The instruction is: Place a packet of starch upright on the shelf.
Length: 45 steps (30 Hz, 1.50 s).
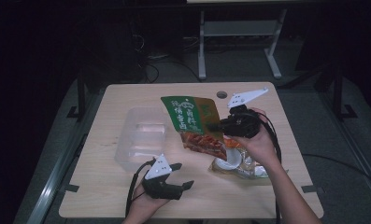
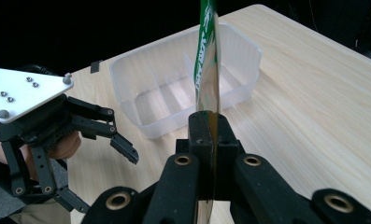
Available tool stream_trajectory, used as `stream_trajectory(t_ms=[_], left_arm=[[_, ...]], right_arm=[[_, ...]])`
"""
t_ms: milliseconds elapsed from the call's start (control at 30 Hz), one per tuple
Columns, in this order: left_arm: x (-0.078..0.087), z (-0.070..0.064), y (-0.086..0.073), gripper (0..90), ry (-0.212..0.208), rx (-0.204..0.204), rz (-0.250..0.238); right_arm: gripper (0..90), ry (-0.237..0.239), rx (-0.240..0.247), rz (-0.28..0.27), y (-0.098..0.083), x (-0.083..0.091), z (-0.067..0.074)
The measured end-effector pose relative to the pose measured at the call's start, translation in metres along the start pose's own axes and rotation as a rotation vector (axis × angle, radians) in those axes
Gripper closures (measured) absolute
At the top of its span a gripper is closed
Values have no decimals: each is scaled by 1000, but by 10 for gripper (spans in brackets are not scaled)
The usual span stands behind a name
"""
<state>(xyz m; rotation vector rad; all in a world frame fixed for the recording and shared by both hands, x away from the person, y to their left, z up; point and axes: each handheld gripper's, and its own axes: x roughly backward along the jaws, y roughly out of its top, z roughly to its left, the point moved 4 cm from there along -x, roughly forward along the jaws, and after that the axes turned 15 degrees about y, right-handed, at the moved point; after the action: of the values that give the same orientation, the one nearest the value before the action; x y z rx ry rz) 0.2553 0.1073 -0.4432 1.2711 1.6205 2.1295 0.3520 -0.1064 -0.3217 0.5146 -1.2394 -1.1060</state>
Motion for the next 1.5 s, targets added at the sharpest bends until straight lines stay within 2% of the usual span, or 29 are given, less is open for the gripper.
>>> stream_trajectory(t_ms=[333, 700, 933, 1133, 1500], left_arm=[[0, 0, 0, 273, -4, -3, 0], [-1, -3, -1, 273, -7, 0, -5], [-2, -4, 0, 273, -16, 17, -1], [-3, -5, -1, 274, -16, 11, -2], [-3, -4, -1, 273, -9, -18, 3]], right_arm=[[899, -4, 5, -1, 12, -3, -4], [899, 10, 6, 1, 32, -22, -17], [899, 26, 13, -16, 55, -43, -23], [899, 38, 30, -7, 80, -68, -30], [899, 26, 24, -3, 103, -100, -46]])
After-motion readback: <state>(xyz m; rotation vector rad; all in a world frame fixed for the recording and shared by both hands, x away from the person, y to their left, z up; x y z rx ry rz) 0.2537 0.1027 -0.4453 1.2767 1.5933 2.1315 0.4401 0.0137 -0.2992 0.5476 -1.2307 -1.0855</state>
